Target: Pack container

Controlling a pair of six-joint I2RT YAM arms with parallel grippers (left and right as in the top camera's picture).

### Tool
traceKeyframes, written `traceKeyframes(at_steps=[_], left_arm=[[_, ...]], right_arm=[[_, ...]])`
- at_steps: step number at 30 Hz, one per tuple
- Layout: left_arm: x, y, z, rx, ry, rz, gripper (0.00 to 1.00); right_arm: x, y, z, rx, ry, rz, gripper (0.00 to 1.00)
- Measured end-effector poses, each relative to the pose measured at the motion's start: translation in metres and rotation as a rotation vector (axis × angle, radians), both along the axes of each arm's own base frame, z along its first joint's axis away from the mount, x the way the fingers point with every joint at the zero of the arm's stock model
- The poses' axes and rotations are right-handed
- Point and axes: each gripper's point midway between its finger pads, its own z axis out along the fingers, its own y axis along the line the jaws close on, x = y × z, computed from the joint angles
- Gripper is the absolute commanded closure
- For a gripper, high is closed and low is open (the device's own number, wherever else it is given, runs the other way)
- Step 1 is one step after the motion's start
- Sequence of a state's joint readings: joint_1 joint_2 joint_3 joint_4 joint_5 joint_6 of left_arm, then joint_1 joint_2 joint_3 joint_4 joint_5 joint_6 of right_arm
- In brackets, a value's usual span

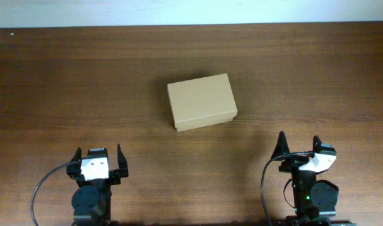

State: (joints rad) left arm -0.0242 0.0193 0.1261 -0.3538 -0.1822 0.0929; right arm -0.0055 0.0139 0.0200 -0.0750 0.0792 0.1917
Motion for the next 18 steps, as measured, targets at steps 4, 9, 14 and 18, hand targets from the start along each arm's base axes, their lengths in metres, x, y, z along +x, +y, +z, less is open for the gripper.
traceKeyframes(at_steps=[4,9,14,18], left_arm=[[0.0001,0.0,-0.0023,-0.006,0.004,0.002,0.01],[0.0019,0.0,0.0014,-0.007,-0.018,0.002,0.01],[0.0043,-0.0001,0.0057,-0.008,-0.049,0.002,0.01],[0.0043,-0.0001,0.0046,-0.008,-0.047,0.002,0.01]], right_arm=[[0.0,0.0001,0.0,0.0,0.0,0.0,0.01],[0.0,0.0001,0.0,0.0,0.0,0.0,0.01],[0.0,0.0,0.0,0.0,0.0,0.0,0.01],[0.0,0.0001,0.0,0.0,0.0,0.0,0.01]])
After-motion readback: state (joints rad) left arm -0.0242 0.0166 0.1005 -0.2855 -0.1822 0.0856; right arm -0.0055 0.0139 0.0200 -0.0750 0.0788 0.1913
